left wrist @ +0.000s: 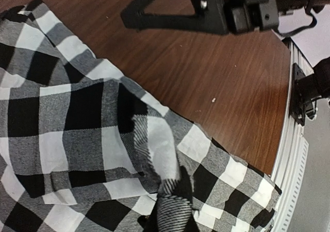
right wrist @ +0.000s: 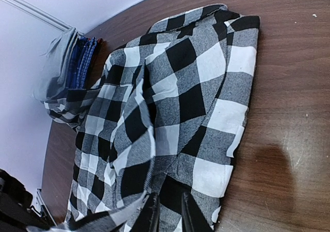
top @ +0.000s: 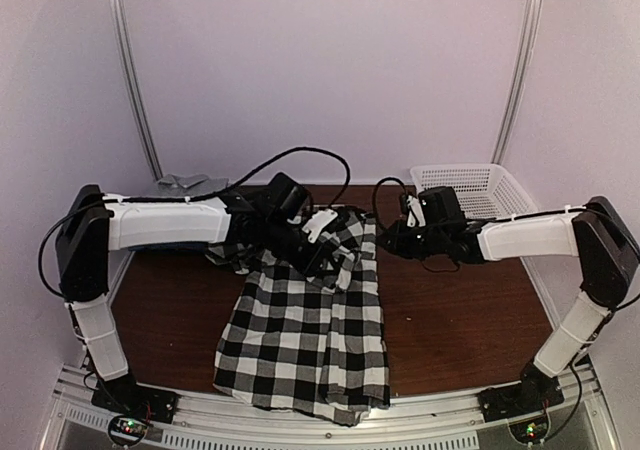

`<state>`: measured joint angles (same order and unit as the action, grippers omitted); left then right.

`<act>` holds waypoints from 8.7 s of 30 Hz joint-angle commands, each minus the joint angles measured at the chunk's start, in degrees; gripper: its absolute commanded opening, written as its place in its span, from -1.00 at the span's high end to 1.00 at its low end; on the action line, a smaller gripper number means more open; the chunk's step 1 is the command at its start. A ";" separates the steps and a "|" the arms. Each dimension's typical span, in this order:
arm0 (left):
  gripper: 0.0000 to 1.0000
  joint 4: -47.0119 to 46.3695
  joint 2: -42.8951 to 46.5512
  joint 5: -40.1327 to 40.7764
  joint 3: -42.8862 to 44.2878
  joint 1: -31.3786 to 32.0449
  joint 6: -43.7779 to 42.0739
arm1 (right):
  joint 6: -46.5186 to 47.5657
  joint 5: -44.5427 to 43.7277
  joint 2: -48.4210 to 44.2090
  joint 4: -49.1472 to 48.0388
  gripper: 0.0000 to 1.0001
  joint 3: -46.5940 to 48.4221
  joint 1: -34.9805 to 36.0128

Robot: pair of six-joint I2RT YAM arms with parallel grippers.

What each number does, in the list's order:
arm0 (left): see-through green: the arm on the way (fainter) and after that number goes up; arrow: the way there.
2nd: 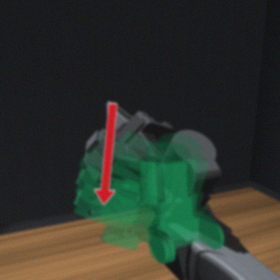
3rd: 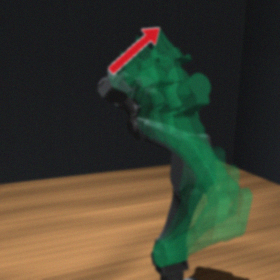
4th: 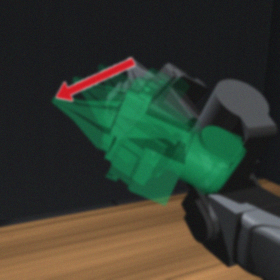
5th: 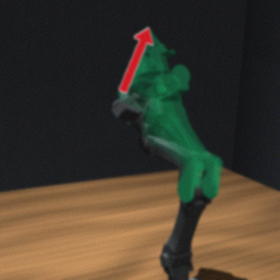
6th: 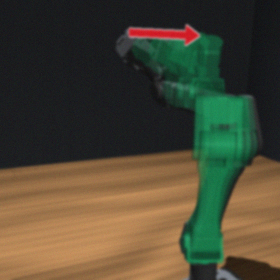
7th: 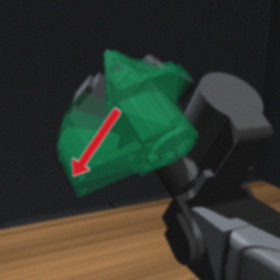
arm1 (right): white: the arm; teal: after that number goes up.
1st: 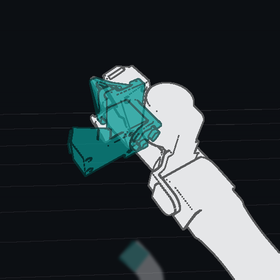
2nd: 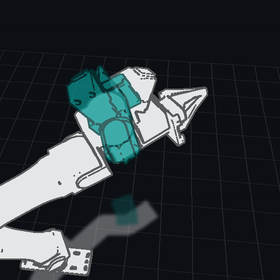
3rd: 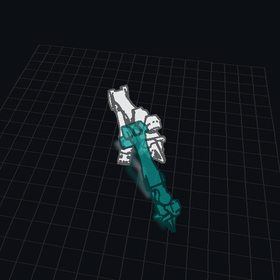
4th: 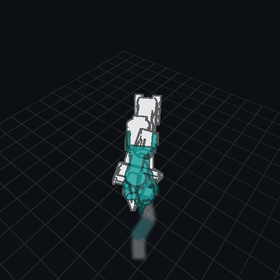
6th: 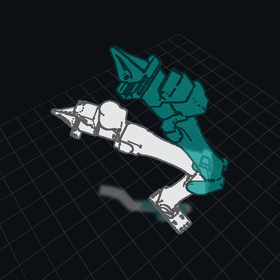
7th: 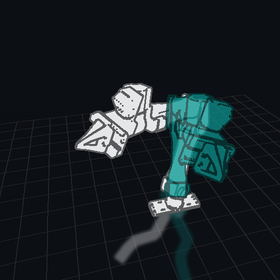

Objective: Fold and stack the long sleeve shirts
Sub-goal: Place the sleeve of the 1/3-folded shirt, then smooth out the 1/3-folded shirt at the center of the board, then move the right arm to the center of the board with the 1/3-folded shirt, then move the 1/3-folded shirt to the center of the board.

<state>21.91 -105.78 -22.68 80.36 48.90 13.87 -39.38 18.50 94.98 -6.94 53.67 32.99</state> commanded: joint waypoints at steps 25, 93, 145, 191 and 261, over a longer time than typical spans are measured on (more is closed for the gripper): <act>-0.01 12.97 -8.39 -6.90 6.91 12.09 -8.66 | 0.09 -3.17 -10.23 3.22 0.63 -8.87 0.96; 0.09 -6.61 -10.24 4.19 -0.72 -10.67 23.97 | 8.87 -27.52 5.73 44.69 0.88 14.22 46.59; 0.46 -12.02 -43.06 -0.71 41.53 -9.70 30.25 | 3.45 7.52 -21.38 4.98 -0.05 -14.79 1.69; 0.28 -6.18 35.48 14.36 -20.00 -4.36 33.60 | 15.02 -11.54 35.36 18.60 0.69 39.25 -7.95; 1.00 -1.33 28.67 16.20 -46.02 14.54 50.68 | 13.18 -8.82 1.20 11.03 0.09 0.77 7.66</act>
<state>17.56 -76.53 -6.02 32.16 60.73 63.16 -24.45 10.50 99.50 6.50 57.36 40.64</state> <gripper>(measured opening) 0.018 0.454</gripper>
